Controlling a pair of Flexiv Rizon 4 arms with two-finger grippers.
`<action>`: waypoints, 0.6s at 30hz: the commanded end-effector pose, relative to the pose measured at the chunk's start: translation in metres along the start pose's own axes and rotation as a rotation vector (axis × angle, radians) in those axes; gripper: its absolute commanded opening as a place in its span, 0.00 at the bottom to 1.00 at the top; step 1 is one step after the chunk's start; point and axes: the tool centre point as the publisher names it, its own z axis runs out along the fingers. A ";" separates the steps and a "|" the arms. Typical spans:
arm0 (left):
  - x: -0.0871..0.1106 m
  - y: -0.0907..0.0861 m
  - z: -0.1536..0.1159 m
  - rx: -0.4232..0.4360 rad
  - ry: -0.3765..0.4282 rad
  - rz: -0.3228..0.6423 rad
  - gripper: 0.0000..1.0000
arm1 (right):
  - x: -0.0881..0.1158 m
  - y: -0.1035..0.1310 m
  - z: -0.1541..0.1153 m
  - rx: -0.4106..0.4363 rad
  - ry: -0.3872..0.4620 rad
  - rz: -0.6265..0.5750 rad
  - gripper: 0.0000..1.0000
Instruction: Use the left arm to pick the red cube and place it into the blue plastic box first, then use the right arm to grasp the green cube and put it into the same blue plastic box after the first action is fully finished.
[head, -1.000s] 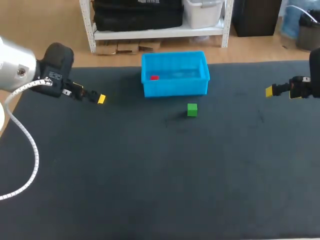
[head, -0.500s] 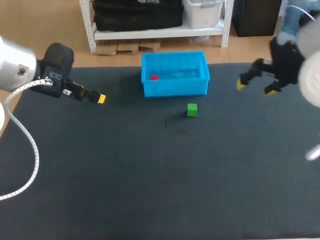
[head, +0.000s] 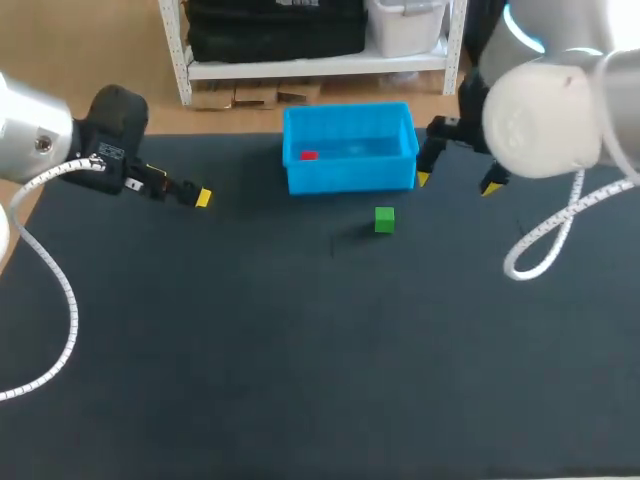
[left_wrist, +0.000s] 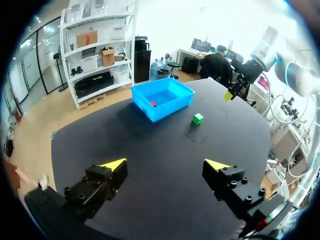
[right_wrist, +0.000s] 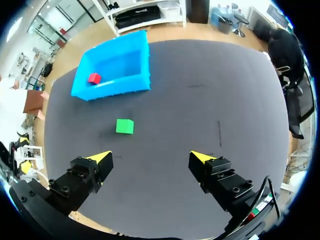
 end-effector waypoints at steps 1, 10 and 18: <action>-0.001 0.000 0.001 -0.001 0.003 -0.001 1.00 | 0.002 0.004 0.003 0.057 -0.027 0.005 1.00; -0.001 0.000 0.001 -0.001 0.003 -0.001 1.00 | 0.002 0.004 0.003 0.057 -0.027 0.005 1.00; -0.001 0.000 0.001 -0.001 0.003 -0.001 1.00 | -0.002 0.007 0.005 0.074 -0.005 -0.010 1.00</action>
